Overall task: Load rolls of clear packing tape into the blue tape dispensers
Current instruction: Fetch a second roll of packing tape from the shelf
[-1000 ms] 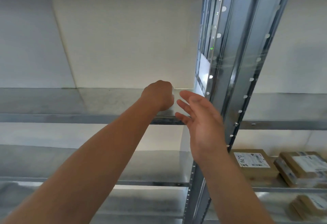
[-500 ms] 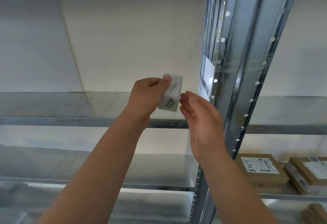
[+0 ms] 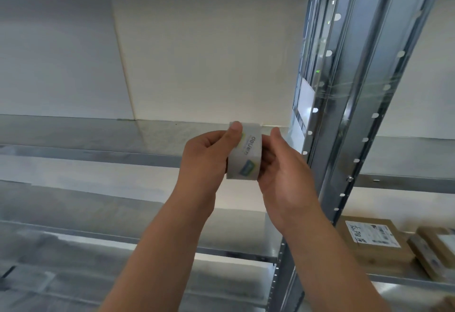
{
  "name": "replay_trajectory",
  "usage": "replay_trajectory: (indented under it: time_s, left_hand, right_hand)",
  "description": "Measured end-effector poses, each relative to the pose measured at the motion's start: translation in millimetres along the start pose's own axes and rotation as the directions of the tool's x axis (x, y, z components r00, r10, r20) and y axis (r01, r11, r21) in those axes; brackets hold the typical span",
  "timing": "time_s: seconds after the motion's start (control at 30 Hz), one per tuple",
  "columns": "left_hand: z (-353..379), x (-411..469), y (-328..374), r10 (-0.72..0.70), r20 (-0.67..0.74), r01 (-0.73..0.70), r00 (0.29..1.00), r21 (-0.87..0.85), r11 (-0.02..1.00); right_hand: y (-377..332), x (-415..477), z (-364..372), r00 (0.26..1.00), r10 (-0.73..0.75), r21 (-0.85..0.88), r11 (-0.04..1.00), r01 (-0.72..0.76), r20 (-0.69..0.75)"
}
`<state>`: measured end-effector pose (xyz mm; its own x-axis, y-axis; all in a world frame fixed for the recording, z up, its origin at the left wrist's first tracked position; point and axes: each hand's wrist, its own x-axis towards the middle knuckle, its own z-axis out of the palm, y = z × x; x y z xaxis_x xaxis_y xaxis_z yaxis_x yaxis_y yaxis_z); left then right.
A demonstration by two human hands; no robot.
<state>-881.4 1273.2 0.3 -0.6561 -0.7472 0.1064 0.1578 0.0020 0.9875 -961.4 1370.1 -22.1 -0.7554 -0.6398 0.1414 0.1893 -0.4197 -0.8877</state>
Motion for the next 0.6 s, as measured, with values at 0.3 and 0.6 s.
replay_trajectory:
  time_s: [0.3, 0.6]
  left_hand:
    - [-24.4, -17.8, -2.0, -0.067, -0.146, 0.061, 0.987, -0.044, 0.997]
    - [-106.3, -49.9, -5.3, -0.030, -0.442, 0.018, 0.896, -0.033, 0.999]
  right_hand:
    - [15.0, 0.2, 16.5, 0.990, 0.069, 0.025, 0.997, -0.073, 0.125]
    - [63.1, -8.1, 92.7, 0.923, 0.208, 0.017, 0.974, -0.226, 0.324]
